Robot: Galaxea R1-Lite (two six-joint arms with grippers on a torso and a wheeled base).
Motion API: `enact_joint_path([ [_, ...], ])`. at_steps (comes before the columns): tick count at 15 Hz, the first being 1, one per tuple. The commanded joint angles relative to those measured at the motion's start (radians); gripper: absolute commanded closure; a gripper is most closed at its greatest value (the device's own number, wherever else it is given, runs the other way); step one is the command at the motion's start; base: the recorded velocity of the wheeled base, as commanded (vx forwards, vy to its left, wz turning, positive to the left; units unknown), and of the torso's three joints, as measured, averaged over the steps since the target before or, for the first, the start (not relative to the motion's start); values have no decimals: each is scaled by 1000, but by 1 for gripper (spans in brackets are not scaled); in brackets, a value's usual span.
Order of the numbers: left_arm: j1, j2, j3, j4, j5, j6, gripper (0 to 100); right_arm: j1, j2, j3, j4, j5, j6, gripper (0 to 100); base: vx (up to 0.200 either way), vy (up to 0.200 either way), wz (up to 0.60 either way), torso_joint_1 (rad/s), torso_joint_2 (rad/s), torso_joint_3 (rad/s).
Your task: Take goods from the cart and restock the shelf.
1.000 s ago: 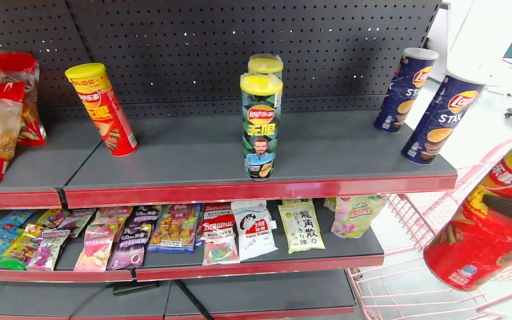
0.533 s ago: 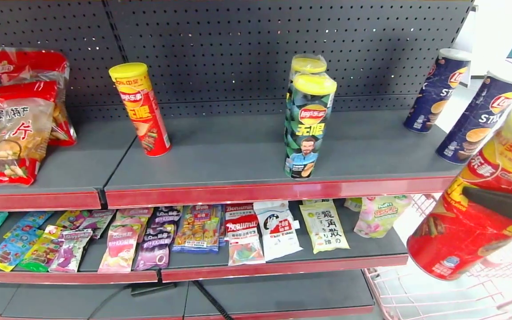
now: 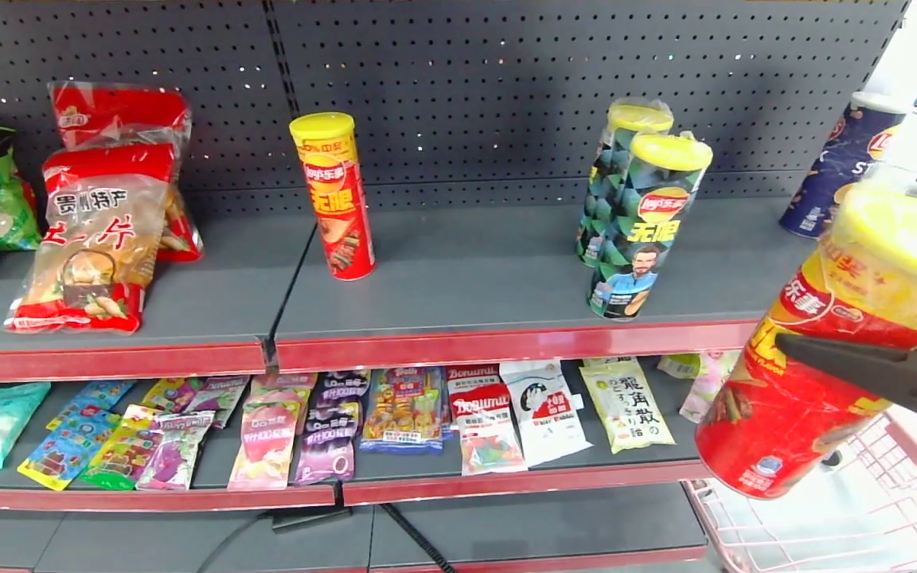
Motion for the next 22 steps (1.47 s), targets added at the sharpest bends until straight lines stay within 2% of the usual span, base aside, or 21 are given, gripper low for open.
enact_joint_path([
  [1,0,0,2,1,0,0,0,7,12,3,-5,-1,-1,100,0,200,0,-2,-2,7],
  [4,0,-6,3,1,0,0,0,43,9,6,-5,-4,-3,100,0,200,0,2,4,4],
  [14,0,-25,15,2,0,1,0,44,11,9,-5,-4,-1,100,0,200,0,0,2,5],
  [17,0,-38,29,2,2,1,0,44,9,10,-5,-4,-1,100,0,133,0,-2,0,3],
  [22,1,-38,25,1,9,4,0,44,9,13,-5,-4,-1,100,0,0,0,0,0,0],
])
